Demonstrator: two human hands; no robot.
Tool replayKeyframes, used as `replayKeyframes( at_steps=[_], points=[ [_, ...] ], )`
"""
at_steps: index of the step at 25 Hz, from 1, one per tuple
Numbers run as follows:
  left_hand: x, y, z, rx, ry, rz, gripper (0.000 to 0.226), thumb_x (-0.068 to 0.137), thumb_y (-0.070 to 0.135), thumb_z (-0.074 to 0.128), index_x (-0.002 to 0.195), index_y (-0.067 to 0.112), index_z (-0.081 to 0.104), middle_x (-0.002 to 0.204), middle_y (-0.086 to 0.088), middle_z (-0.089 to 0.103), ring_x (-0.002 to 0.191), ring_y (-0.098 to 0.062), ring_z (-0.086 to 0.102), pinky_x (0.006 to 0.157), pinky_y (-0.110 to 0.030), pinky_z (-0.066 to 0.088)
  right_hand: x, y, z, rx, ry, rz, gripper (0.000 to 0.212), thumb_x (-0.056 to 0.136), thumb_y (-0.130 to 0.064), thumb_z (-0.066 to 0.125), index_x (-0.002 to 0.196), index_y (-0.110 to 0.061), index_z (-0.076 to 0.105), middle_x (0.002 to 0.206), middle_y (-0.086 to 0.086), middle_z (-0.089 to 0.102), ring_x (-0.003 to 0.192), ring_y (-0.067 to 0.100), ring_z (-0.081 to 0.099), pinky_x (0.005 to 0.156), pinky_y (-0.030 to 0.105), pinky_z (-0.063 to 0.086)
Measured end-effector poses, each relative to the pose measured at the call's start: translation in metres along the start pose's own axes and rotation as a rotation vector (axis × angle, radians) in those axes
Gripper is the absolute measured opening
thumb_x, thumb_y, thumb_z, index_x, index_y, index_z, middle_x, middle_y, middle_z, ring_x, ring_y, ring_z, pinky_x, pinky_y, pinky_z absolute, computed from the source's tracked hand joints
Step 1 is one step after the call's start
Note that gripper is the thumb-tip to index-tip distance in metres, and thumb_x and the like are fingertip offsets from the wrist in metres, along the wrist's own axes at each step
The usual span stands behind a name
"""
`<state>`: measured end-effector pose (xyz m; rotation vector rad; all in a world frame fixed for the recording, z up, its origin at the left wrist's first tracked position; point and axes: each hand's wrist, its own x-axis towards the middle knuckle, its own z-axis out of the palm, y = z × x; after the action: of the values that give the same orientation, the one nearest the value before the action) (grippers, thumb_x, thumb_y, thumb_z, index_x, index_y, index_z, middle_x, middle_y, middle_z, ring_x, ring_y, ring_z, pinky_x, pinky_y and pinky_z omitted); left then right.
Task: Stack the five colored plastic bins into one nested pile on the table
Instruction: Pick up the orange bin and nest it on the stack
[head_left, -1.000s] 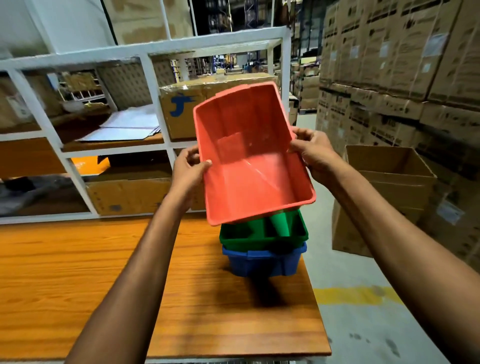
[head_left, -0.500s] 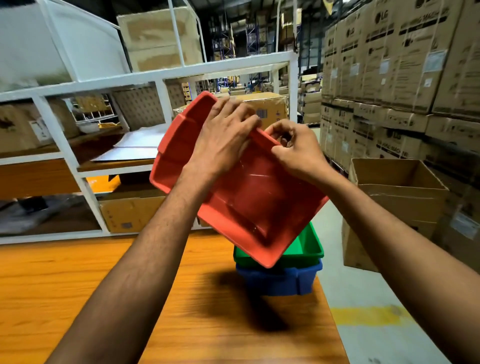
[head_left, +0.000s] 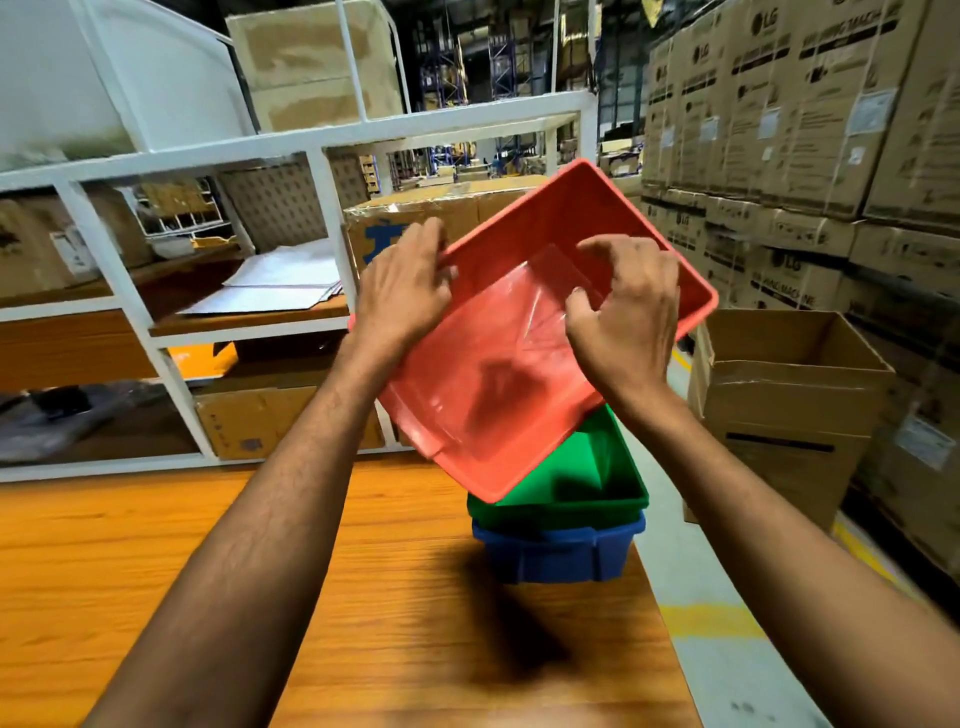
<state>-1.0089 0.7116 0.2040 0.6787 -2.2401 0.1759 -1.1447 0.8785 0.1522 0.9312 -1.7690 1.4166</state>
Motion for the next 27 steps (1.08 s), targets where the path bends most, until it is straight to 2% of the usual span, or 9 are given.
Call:
replayKeyframes(
  at_steps=[5, 7, 9, 11, 14, 17, 19, 22, 27],
  points=[
    [-0.002, -0.018, 0.017, -0.6, -0.115, -0.297, 0.023, 0.091, 0.013, 0.063, 0.092, 0.031, 0.049, 0.076, 0.013, 0.047, 0.07, -0.011, 0.048, 0.07, -0.03, 0.04, -0.02, 0.025, -0.009, 0.063, 0.042, 0.521, 0.056, 0.071, -0.019, 0.068, 0.124, -0.028, 0.053, 0.132, 0.001, 0.048, 0.127, 0.023, 0.046, 0.102, 0.041, 0.046],
    [-0.013, -0.022, 0.028, -0.708, -0.09, -0.37, 0.024, 0.086, 0.016, 0.062, 0.086, 0.036, 0.049, 0.073, 0.011, 0.047, 0.065, -0.01, 0.046, 0.069, -0.032, 0.042, -0.022, 0.035, -0.012, 0.218, -0.091, 0.779, 0.063, 0.075, -0.014, 0.073, 0.132, -0.023, 0.048, 0.134, 0.005, 0.05, 0.117, 0.021, 0.052, 0.101, 0.04, 0.047],
    [-0.028, -0.023, 0.038, -0.828, -0.059, -0.445, 0.025, 0.087, 0.013, 0.062, 0.085, 0.036, 0.05, 0.077, 0.008, 0.051, 0.067, -0.012, 0.048, 0.067, -0.032, 0.044, -0.027, 0.036, -0.012, 0.519, -0.312, 0.947, 0.059, 0.082, -0.001, 0.068, 0.135, -0.017, 0.047, 0.124, 0.005, 0.061, 0.095, 0.011, 0.059, 0.089, 0.036, 0.048],
    [-0.04, -0.026, 0.047, -0.946, -0.029, -0.515, 0.029, 0.091, 0.007, 0.062, 0.085, 0.034, 0.051, 0.079, 0.004, 0.054, 0.064, -0.011, 0.049, 0.062, -0.029, 0.043, -0.036, 0.04, -0.01, 0.642, -0.446, 0.938, 0.058, 0.086, 0.012, 0.058, 0.135, -0.015, 0.047, 0.109, 0.0, 0.067, 0.085, 0.006, 0.061, 0.077, 0.031, 0.05],
    [-0.056, -0.032, 0.055, -1.066, -0.008, -0.602, 0.028, 0.093, 0.006, 0.066, 0.089, 0.031, 0.053, 0.083, -0.003, 0.058, 0.063, -0.013, 0.054, 0.062, -0.03, 0.048, -0.041, 0.052, -0.008, 0.69, -0.492, 0.807, 0.064, 0.086, 0.023, 0.052, 0.139, -0.013, 0.048, 0.103, -0.004, 0.065, 0.072, -0.002, 0.067, 0.059, 0.018, 0.054],
    [-0.069, -0.037, 0.056, -1.165, -0.026, -0.612, 0.022, 0.094, 0.008, 0.07, 0.101, 0.027, 0.059, 0.095, -0.007, 0.063, 0.071, -0.011, 0.062, 0.066, -0.032, 0.056, -0.037, 0.065, -0.011, 0.762, -0.558, 0.692, 0.067, 0.087, 0.021, 0.057, 0.139, -0.021, 0.05, 0.103, -0.004, 0.064, 0.08, 0.001, 0.066, 0.07, 0.021, 0.057],
    [-0.076, -0.039, 0.047, -1.224, -0.139, -0.595, 0.029, 0.093, 0.004, 0.067, 0.113, 0.025, 0.062, 0.104, -0.006, 0.069, 0.081, -0.01, 0.068, 0.067, -0.028, 0.058, -0.033, 0.073, -0.012, 0.795, -0.569, 0.645, 0.067, 0.087, 0.02, 0.058, 0.133, -0.028, 0.053, 0.105, -0.003, 0.064, 0.093, 0.011, 0.062, 0.079, 0.028, 0.056],
    [-0.084, -0.044, 0.038, -1.213, -0.282, -0.546, 0.044, 0.091, -0.001, 0.069, 0.126, 0.024, 0.061, 0.123, -0.009, 0.069, 0.105, -0.019, 0.07, 0.08, -0.033, 0.059, -0.029, 0.084, -0.014, 0.806, -0.585, 0.6, 0.066, 0.088, 0.019, 0.059, 0.128, -0.033, 0.056, 0.115, 0.003, 0.063, 0.104, 0.018, 0.06, 0.083, 0.031, 0.057],
    [-0.09, -0.043, 0.044, -1.207, -0.254, -0.513, 0.055, 0.09, 0.002, 0.074, 0.137, 0.026, 0.057, 0.129, -0.009, 0.064, 0.117, -0.023, 0.067, 0.086, -0.031, 0.062, -0.022, 0.093, -0.013, 0.81, -0.648, 0.576, 0.066, 0.089, 0.012, 0.064, 0.134, -0.035, 0.055, 0.124, 0.009, 0.058, 0.108, 0.019, 0.06, 0.086, 0.031, 0.06]
  ],
)
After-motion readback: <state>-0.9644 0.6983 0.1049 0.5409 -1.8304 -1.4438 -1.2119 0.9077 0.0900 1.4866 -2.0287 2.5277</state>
